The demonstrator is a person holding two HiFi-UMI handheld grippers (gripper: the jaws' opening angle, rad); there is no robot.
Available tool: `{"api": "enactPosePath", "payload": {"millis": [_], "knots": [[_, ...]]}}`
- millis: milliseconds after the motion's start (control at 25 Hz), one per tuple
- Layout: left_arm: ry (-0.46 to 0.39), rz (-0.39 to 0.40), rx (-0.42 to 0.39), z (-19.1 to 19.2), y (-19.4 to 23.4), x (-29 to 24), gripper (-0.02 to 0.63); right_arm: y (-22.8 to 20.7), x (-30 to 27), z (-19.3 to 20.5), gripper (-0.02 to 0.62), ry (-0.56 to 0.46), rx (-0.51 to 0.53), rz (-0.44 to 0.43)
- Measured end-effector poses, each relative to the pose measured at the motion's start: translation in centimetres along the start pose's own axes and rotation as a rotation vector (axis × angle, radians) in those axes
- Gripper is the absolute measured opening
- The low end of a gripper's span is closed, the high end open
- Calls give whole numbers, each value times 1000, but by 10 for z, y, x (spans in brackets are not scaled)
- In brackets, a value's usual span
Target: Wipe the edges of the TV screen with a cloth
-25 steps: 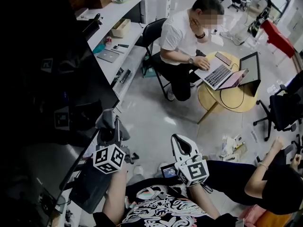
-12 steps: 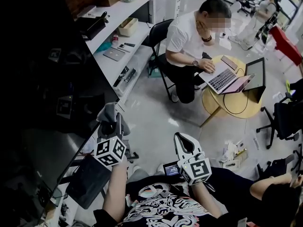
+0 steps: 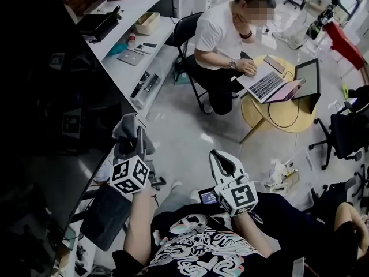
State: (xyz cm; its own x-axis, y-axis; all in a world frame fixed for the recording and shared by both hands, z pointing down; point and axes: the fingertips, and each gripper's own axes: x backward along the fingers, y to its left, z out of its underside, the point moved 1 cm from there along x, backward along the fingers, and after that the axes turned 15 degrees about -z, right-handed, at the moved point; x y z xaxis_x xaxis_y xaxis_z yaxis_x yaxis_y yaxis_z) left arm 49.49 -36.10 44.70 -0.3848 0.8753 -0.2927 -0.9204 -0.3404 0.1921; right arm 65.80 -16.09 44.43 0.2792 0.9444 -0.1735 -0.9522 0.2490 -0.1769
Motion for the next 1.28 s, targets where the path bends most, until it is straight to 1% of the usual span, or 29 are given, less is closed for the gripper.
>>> {"api": "enactPosePath", "payload": {"millis": [200, 320, 480, 600, 800, 960, 1040, 1160, 1280], "knots": [[23, 48, 60, -4, -7, -10, 198, -8, -11, -4, 31, 32, 11, 40], [37, 70, 78, -3, -11, -14, 198, -14, -18, -7, 31, 8, 1, 49], [52, 102, 78, -2, -18, -16, 198, -25, -26, -11, 31, 3, -1, 75], [48, 125, 75, -5, -20, -18, 198, -26, -39, -20, 31, -3, 3, 76], [47, 180, 88, -8, -23, -22, 198, -34, -62, -30, 31, 17, 18, 87], [43, 199, 86, -5, -19, -29, 198, -34, -91, -30, 31, 27, 33, 54], [41, 197, 90, -5, -21, -29, 198, -33, -102, -31, 31, 27, 40, 16], [31, 181, 91, -6, -25, -30, 198, -37, -115, -31, 31, 20, 41, -47], [6, 145, 88, -5, -28, -35, 198, -48, -130, -33, 31, 22, 39, -118]]}}
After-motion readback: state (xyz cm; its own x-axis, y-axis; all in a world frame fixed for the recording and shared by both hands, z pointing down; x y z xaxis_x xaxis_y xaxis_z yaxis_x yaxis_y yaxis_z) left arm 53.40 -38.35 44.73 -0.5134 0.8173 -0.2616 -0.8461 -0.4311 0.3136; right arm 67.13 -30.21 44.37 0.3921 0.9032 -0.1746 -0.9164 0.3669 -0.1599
